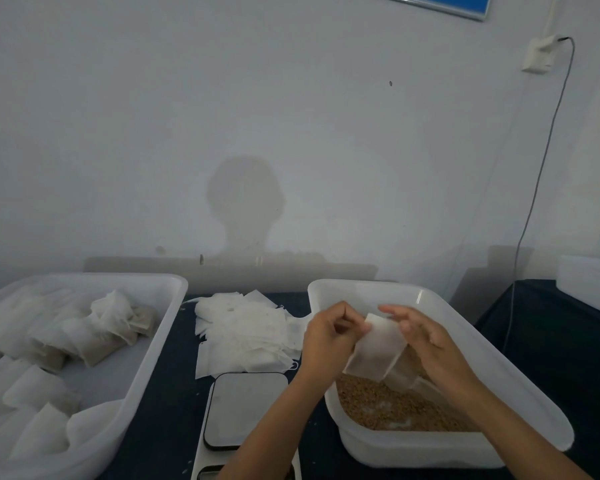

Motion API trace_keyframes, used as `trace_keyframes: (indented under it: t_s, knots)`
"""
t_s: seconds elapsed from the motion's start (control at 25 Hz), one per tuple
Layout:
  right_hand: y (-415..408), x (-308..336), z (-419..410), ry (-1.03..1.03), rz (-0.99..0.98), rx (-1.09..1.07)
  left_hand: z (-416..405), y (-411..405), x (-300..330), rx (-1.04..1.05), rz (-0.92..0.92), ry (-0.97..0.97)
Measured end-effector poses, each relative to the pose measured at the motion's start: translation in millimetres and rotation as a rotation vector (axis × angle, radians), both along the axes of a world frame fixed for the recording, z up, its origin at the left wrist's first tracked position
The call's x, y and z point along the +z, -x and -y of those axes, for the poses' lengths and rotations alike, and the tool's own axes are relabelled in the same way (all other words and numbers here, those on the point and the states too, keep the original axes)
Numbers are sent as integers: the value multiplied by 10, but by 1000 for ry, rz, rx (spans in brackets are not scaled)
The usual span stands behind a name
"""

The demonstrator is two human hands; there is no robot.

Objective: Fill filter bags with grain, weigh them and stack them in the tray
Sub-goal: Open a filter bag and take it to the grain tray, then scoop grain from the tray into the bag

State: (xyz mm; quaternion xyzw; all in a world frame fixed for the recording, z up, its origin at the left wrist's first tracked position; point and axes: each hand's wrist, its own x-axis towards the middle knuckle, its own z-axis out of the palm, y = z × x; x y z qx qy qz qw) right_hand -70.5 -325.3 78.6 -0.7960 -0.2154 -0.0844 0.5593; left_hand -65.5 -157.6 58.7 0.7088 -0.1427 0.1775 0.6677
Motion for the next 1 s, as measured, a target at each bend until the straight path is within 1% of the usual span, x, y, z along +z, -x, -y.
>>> trace_keyframes:
  t_s: [0.12, 0.24, 0.32, 0.48, 0.72, 0.88, 1.0]
  knots:
    - [-5, 131, -238, 8, 53, -9, -236, 123, 179, 34, 57, 115]
    - [27, 90, -641, -65, -5, -52, -617, 279, 203, 79, 63, 156]
    - [78, -20, -924, -54, -22, -61, -885, 390, 86, 117, 34, 146]
    - [165, -264, -1428, 86, 13, -12, -1306, 565, -249, 179, -80, 149]
    - [119, -577, -1718, 254, 32, -107, -1508, 512, -667, 258, -208, 100]
    - [58, -727, -1721, 274, -1, -148, -1478, 434, -819, 261, -279, 33]
    - [23, -755, -1727, 223, -32, -120, -1473, 402, -866, 272, -271, -14]
